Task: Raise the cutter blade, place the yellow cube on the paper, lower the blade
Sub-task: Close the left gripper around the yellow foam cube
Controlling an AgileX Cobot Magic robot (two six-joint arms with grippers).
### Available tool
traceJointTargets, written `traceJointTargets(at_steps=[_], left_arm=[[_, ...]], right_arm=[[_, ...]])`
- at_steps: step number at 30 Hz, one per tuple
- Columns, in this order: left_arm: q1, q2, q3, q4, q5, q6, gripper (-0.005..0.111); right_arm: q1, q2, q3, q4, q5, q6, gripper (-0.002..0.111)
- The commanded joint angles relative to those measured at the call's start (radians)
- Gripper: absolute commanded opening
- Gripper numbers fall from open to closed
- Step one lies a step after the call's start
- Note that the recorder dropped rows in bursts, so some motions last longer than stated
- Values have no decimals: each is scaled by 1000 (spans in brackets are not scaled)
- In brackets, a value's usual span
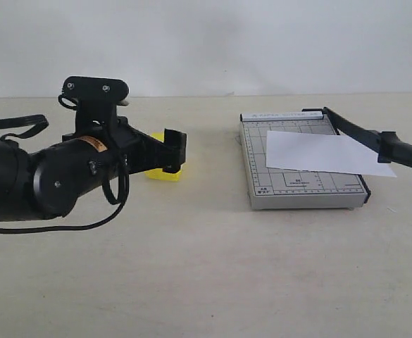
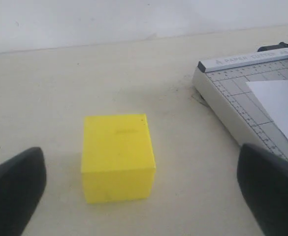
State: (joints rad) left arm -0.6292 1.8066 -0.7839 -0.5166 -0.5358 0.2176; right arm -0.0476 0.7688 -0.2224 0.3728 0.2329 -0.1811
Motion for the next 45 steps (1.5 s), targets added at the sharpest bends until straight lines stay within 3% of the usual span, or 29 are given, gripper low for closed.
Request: traceJointTargets(at_steps=[1, 18, 26, 34, 45], left_arm=[[2, 68, -41, 6, -24, -27, 110], [17, 372, -257, 23, -69, 42, 110], [19, 367, -272, -83, -74, 44, 110], [19, 319, -272, -270, -173, 188, 110], [27, 382, -299, -243, -188, 201, 110]], right_arm=[[0, 0, 1, -3, 0, -1, 0], [0, 0, 1, -1, -2, 25, 0], [0, 0, 1, -1, 1, 25, 0], [0, 0, 1, -1, 1, 25, 0], [0, 0, 1, -1, 3, 25, 0]])
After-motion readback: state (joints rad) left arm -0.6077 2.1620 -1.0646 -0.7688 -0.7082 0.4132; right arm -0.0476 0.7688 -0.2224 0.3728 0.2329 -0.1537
